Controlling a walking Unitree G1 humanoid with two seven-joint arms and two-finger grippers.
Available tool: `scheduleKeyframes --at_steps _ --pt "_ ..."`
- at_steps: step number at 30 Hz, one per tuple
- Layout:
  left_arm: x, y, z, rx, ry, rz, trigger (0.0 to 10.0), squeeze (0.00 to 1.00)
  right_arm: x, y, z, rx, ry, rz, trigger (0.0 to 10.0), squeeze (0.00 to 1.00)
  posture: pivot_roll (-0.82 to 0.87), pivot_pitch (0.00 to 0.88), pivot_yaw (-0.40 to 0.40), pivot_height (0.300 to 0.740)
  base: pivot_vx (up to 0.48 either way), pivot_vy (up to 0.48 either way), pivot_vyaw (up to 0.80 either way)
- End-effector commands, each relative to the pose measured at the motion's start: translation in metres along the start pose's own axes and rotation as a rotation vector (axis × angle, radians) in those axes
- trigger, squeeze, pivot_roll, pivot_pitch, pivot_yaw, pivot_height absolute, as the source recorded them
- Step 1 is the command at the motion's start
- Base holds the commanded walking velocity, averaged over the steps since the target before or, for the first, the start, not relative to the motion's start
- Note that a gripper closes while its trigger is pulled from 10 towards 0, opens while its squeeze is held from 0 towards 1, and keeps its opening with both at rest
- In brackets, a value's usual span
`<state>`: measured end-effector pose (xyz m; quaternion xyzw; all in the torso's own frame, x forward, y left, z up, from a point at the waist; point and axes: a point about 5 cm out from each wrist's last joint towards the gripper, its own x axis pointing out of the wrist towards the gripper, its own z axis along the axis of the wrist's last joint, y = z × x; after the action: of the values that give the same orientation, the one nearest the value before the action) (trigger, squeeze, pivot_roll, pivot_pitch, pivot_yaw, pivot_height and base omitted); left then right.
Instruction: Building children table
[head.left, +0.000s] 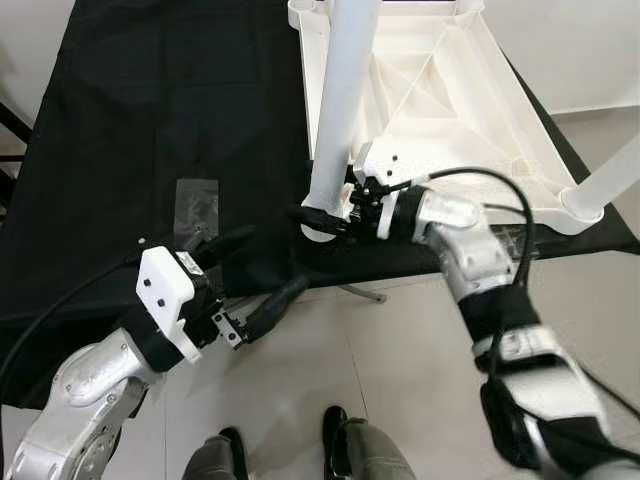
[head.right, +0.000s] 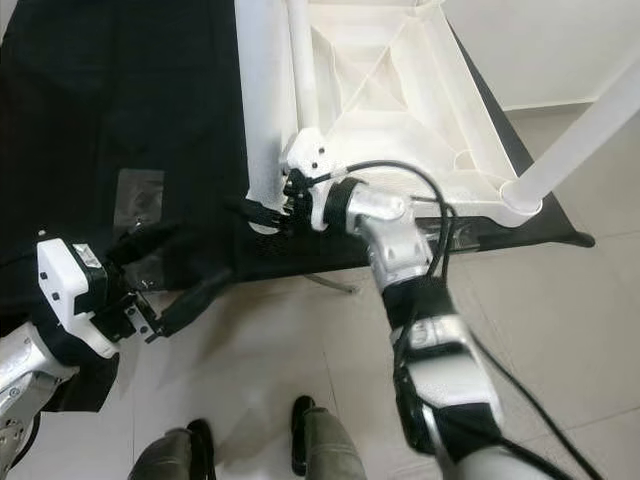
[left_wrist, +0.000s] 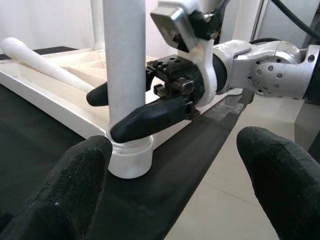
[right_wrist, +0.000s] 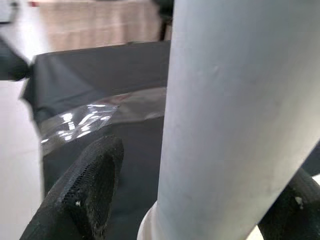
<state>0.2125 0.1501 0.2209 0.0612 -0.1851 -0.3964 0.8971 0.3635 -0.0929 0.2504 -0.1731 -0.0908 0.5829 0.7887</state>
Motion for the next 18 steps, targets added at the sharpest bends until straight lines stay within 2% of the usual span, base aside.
scheduleKeyframes --at_steps 1,3,5,6,14,18 --pt "-0.002 -0.003 0.001 0.002 0.003 -0.008 10.0 0.00 0.009 0.010 -0.002 -0.007 -0.006 0.099 10.0 0.00 0.09 0.310 -0.096 0.740 0.000 0.000 0.00" --pt "-0.004 -0.003 0.003 0.004 0.011 -0.003 10.0 0.00 0.010 0.006 0.002 0.006 -0.026 0.171 10.0 0.00 0.10 0.321 -0.094 0.740 0.000 0.000 0.00" --pt "-0.005 -0.003 0.003 0.005 0.012 -0.003 10.0 0.00 0.010 0.005 0.002 0.007 -0.029 0.178 10.0 0.00 0.10 0.321 -0.094 0.740 0.000 0.000 0.00" --pt "-0.005 -0.003 0.003 0.005 0.013 -0.002 10.0 0.00 0.010 0.004 0.002 0.011 -0.033 0.181 0.0 0.00 0.10 0.324 -0.093 0.740 0.000 0.000 0.00" --pt "-0.005 -0.003 0.003 0.003 0.018 -0.002 10.0 0.00 0.007 0.000 0.003 0.029 -0.046 0.182 0.0 0.00 0.09 0.325 -0.092 0.740 0.000 0.000 0.00" --pt "-0.005 -0.003 0.003 0.001 0.015 -0.002 10.0 0.00 0.002 -0.002 -0.001 0.022 -0.045 0.126 0.0 0.00 0.08 0.322 -0.094 0.740 0.000 0.000 0.00"
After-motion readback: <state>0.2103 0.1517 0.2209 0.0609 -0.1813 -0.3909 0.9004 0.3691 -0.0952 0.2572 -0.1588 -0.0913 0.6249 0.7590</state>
